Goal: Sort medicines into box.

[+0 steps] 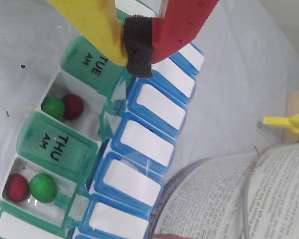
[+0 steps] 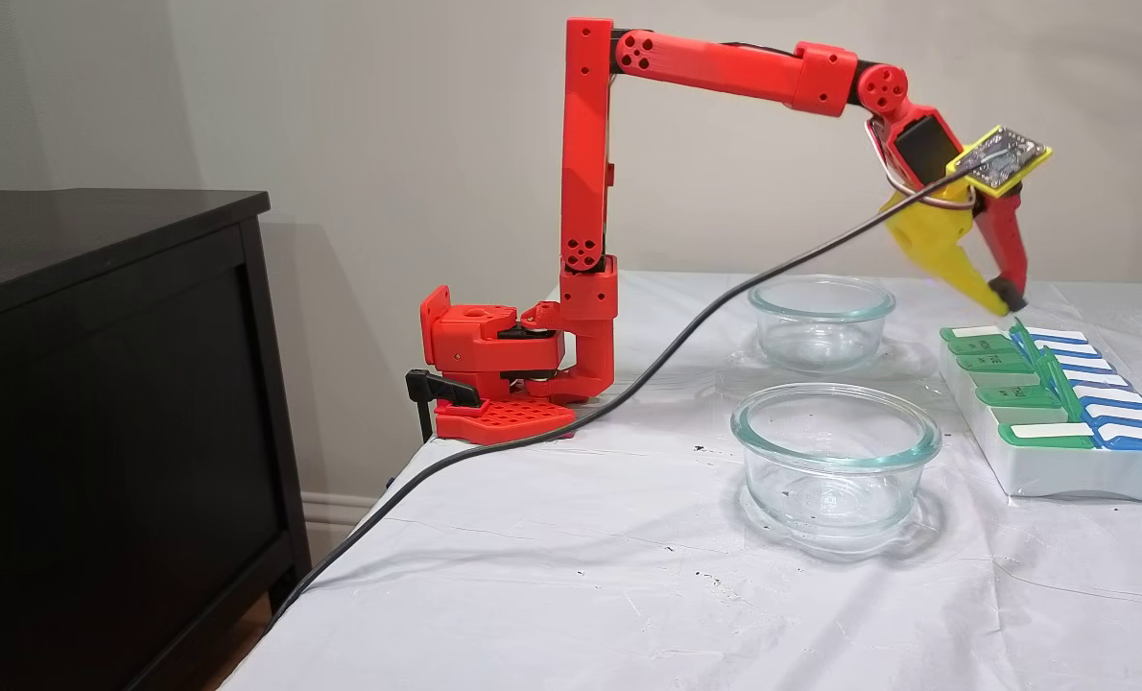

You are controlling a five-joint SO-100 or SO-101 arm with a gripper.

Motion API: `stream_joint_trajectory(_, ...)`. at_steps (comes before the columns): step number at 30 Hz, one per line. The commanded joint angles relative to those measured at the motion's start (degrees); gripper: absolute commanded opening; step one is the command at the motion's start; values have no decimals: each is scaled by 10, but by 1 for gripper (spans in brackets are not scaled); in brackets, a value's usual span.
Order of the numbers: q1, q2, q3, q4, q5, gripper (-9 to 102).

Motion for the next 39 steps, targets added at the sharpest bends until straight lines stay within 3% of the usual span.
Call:
stream_joint_trajectory(1, 5, 78, -12, -37, 0, 0)
stream_joint_trajectory(4, 11, 81, 25, -115, 2, 0)
stream_joint_trajectory(14, 13, 11, 19, -139, -23, 0)
stream_joint_trajectory(27, 11, -33, -83, 80, -47, 0)
stream_joint_trajectory(39, 5, -59, -83, 90, -51, 0)
